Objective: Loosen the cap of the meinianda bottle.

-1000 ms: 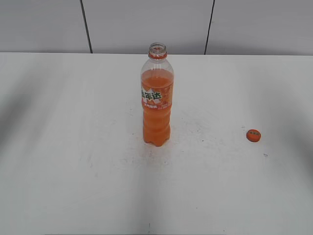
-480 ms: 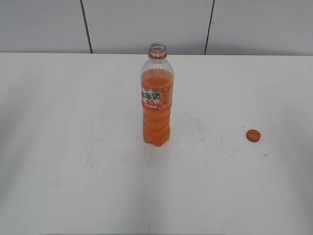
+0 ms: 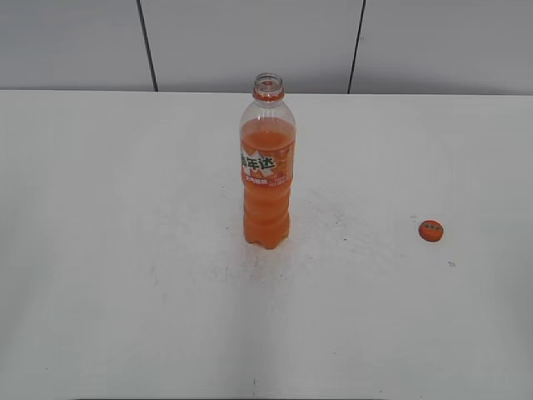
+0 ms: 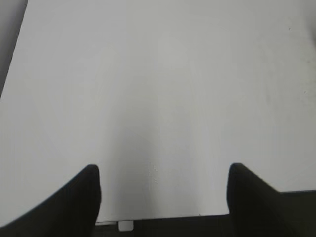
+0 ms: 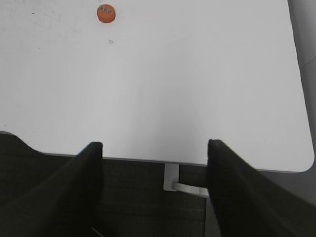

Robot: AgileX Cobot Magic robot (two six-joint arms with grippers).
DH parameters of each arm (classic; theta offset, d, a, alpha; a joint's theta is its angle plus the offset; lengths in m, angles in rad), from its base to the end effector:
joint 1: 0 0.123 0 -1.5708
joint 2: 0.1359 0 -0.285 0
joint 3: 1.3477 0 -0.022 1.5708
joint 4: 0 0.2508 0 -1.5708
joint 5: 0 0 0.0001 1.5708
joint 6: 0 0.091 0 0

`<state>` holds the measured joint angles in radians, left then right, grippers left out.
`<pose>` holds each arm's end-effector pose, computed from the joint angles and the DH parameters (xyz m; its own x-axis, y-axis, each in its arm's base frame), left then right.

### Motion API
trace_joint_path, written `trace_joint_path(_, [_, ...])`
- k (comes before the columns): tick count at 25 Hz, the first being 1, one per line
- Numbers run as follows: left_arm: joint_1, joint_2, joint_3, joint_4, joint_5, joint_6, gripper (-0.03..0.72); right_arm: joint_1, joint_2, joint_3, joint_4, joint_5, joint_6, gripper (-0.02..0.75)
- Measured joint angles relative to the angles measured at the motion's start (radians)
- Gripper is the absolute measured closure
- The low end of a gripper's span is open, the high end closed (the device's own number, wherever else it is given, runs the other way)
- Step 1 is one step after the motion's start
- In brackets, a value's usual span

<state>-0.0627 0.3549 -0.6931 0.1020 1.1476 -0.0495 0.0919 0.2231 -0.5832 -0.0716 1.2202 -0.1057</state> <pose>0.0365 0.0062 0.3210 -0.6582 0.0338 -0.7521 -0.0122 0.9984 0.0556 0.0153 -0.0047 0.2880 -0.6831 -0.1932 -0.7043 -0.1335 0.9812 -0.1396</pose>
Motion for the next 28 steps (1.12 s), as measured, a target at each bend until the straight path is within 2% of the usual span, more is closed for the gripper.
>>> trace_joint_path(6, [0.0, -0.234, 0.089, -0.084, -0.038, 0.033, 0.2, 0.0, -0.204, 0.079, -0.003, -0.002, -0.005, 0.246])
trace_joint_path(10, [0.0, -0.321, 0.124, -0.102, -0.092, 0.049, 0.2, 0.0, -0.231, 0.094, -0.006, -0.009, -0.005, 0.246])
trace_joint_path(16, [0.0, -0.335, 0.13, -0.107, -0.11, 0.057, 0.201, 0.0, -0.232, 0.133, 0.003, -0.169, -0.006, 0.246])
trace_joint_path(28, [0.002, -0.352, 0.13, -0.108, -0.111, 0.057, 0.221, 0.0, -0.232, 0.146, 0.012, -0.198, -0.006, 0.246])
